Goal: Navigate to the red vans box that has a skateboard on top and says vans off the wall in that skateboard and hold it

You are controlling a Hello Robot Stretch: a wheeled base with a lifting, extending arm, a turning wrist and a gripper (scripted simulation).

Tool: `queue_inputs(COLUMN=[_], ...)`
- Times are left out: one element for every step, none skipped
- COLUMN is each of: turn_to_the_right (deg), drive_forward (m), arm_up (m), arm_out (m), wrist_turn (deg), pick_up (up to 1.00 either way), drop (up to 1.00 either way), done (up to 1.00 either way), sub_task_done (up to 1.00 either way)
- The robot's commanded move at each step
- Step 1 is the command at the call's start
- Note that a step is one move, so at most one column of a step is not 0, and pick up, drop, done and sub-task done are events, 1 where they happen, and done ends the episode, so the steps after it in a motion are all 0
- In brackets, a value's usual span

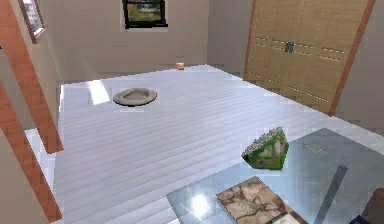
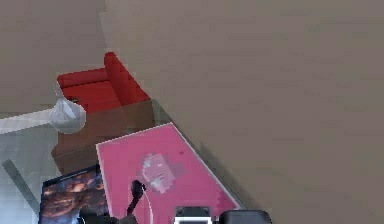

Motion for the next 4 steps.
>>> queue_inputs(turn_to_the_right=[0.0, 0.0, 0.0, 0.0], drive_forward=[0.00, 0.00, 0.00, 0.00], arm_up=[-0.30, 0.00, 0.10, 0.00], arm_out=[0.00, 0.00, 0.00, 0.00], wrist_turn=[0.0, 0.0, 0.0, 0.0], pick_up=[0.00, 1.00, 0.00, 0.00], drop=[0.00, 0.00, 0.00, 0.00], done=[0.00, 0.00, 0.00, 1.00], sub_task_done=[0.00, 0.00, 0.00, 0.00])
